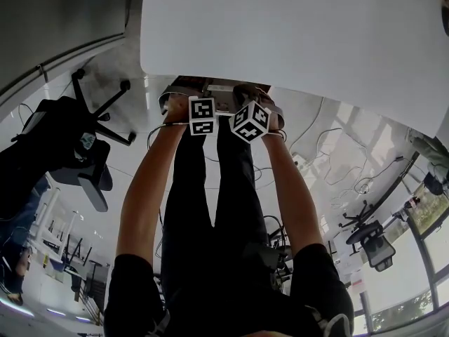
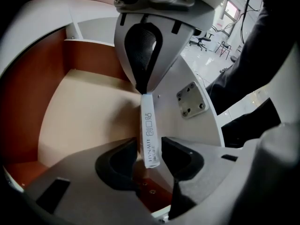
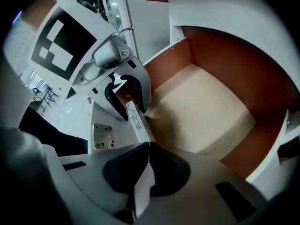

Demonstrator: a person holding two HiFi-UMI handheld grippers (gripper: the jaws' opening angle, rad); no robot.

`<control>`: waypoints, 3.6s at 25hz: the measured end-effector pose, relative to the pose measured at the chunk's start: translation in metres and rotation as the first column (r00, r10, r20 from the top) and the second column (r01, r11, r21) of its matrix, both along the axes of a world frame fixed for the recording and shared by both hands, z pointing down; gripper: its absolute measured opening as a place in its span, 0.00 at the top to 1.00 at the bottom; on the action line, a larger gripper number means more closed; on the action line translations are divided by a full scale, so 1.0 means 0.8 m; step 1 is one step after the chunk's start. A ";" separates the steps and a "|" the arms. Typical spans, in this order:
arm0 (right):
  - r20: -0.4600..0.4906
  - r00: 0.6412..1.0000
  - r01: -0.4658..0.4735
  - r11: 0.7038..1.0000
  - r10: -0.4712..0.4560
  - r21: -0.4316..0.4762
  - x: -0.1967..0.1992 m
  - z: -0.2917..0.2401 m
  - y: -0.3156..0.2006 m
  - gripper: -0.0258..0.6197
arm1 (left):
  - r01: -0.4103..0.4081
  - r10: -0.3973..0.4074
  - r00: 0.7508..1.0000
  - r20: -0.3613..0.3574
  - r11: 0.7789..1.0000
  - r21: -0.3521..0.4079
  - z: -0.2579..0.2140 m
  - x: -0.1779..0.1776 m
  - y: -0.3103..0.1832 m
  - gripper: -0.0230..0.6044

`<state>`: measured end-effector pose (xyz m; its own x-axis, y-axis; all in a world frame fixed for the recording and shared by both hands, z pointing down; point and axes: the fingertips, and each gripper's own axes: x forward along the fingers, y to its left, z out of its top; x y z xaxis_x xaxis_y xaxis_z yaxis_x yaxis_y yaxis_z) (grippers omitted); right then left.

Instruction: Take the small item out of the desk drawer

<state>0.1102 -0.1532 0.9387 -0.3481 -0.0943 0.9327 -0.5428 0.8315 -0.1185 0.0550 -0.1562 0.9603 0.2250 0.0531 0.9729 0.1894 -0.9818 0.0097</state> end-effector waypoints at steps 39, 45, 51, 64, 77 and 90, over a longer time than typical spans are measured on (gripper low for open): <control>0.437 0.718 -0.659 0.732 0.542 0.174 0.025 -0.496 0.025 0.91 | 0.819 -0.826 0.369 -0.425 0.505 -0.272 -0.437 -0.139 0.066 0.82; 0.584 0.636 -0.732 0.634 0.505 0.249 0.035 -0.619 0.022 0.91 | 0.847 -0.738 0.095 -0.668 0.412 -0.335 -0.621 -0.144 0.031 0.82; 0.679 0.589 -0.769 0.561 0.438 0.305 0.045 -0.723 0.036 0.91 | 0.849 -0.555 0.001 -0.832 0.440 -0.293 -0.783 -0.131 0.026 0.82; 0.734 0.586 -0.781 0.483 0.345 0.397 0.026 -0.801 0.080 0.91 | 0.821 -0.448 -0.100 -0.889 0.467 -0.328 -0.861 -0.097 0.064 0.82; 0.723 0.590 -0.787 0.458 0.361 0.413 0.036 -0.801 0.078 0.92 | 0.808 -0.469 -0.093 -0.878 0.480 -0.342 -0.853 -0.080 0.060 0.82; 0.718 0.586 -0.791 0.460 0.376 0.404 0.037 -0.792 0.085 0.92 | 0.809 -0.517 -0.114 -0.848 0.447 -0.382 -0.831 -0.086 0.063 0.82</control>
<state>0.1402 -0.0854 0.3049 -0.2960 -0.9245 0.2401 -0.9541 0.2740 -0.1210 -0.0141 -0.1055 0.2953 0.5785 -0.8025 0.1461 -0.8101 -0.5443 0.2180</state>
